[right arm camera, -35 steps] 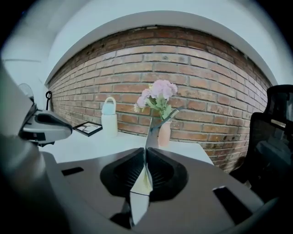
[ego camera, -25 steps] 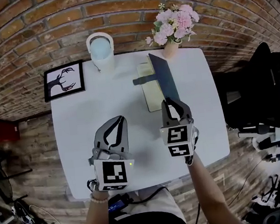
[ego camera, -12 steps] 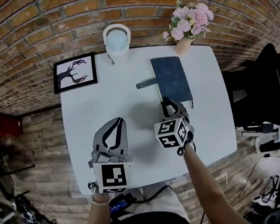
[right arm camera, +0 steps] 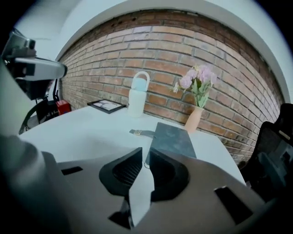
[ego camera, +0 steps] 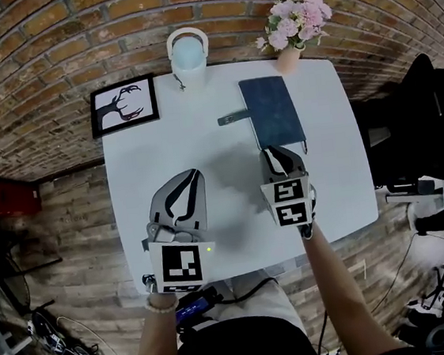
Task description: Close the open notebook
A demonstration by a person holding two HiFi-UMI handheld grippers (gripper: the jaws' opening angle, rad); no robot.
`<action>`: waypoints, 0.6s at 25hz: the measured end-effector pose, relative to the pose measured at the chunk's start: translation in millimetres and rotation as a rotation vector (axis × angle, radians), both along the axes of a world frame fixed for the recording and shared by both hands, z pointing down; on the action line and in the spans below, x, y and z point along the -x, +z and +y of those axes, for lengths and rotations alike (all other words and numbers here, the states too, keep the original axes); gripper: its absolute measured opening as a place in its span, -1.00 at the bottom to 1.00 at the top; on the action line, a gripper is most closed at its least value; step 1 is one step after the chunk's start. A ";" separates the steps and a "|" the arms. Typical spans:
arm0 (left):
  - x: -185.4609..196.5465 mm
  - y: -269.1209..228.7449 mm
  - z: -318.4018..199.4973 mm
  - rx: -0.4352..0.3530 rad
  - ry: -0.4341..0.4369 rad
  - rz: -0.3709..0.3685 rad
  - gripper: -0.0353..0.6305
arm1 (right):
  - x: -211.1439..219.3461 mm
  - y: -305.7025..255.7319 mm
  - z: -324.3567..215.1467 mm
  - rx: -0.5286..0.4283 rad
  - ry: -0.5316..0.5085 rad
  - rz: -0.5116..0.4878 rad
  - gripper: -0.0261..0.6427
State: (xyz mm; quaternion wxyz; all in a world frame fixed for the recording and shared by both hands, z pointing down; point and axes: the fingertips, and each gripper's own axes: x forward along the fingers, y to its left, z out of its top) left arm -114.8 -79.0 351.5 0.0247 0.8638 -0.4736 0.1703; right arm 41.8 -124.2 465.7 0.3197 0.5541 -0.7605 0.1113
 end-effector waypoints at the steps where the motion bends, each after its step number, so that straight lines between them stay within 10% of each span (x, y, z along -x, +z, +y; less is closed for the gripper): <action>1: -1.0 -4.8 2.4 -0.008 0.012 0.001 -0.83 | -0.4 -10.9 6.2 -0.019 0.013 -0.024 -0.73; 15: 6.6 -86.5 39.1 -0.122 0.108 0.087 -0.84 | 14.6 -149.0 99.2 -0.210 0.034 -0.279 -0.79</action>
